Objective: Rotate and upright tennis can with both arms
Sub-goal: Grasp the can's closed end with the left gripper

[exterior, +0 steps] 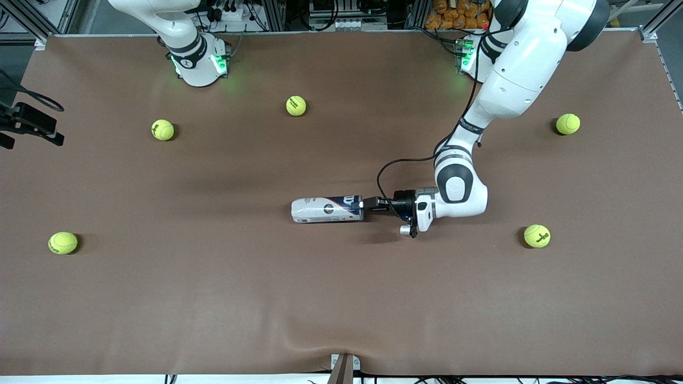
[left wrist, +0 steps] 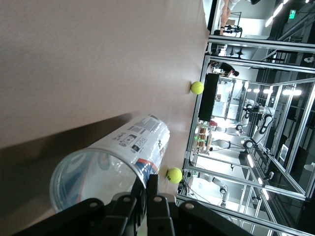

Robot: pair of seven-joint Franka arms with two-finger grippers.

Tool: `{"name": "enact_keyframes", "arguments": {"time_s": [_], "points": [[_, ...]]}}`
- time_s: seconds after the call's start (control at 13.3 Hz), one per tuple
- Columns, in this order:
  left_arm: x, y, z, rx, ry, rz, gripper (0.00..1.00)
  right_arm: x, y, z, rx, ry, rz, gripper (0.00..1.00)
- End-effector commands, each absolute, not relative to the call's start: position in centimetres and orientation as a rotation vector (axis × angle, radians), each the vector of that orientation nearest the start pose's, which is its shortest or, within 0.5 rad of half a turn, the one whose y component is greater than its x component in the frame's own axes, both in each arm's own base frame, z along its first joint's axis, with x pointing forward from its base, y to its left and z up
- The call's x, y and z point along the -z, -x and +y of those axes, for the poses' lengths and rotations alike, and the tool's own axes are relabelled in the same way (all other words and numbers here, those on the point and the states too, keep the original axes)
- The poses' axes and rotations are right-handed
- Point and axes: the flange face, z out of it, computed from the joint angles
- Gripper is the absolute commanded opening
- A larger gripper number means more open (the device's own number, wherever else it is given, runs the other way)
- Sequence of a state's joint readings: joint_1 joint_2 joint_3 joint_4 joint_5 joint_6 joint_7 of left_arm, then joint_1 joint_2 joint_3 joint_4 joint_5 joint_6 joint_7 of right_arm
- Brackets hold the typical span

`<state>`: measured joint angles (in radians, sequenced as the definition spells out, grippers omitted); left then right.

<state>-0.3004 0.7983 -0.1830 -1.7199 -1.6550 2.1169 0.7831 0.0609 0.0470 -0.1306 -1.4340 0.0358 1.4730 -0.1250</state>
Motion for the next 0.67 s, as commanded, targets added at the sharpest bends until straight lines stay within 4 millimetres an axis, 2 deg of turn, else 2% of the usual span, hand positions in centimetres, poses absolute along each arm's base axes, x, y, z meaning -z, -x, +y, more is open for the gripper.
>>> {"name": "enact_keyframes", "arguments": {"time_s": [0.0,0.07,0.3,0.38,0.6], "points": [[-17.2,-58.1,-35.0,0.122,-1.816,0.122,0.0,-66.3,-55.4,-1.8,0.001,3.119,-0.146,1.0],[-18.5,-58.4,-35.4,0.136,-1.815,0.133,0.0,-66.3,-55.4,-1.3,0.0,3.122,-0.155,1.0],[-23.6,-59.1,-36.2,0.191,-1.832,0.192,0.0,-66.3,-55.4,-2.4,0.004,3.122,-0.131,1.0],[-25.6,-59.5,-36.2,0.202,-1.884,0.195,0.0,-66.2,-55.5,-2.8,0.005,3.112,-0.116,1.0],[-31.6,-59.6,-38.5,0.266,-2.057,0.245,0.0,-66.1,-55.6,-2.6,0.007,3.114,-0.12,1.0]]}}
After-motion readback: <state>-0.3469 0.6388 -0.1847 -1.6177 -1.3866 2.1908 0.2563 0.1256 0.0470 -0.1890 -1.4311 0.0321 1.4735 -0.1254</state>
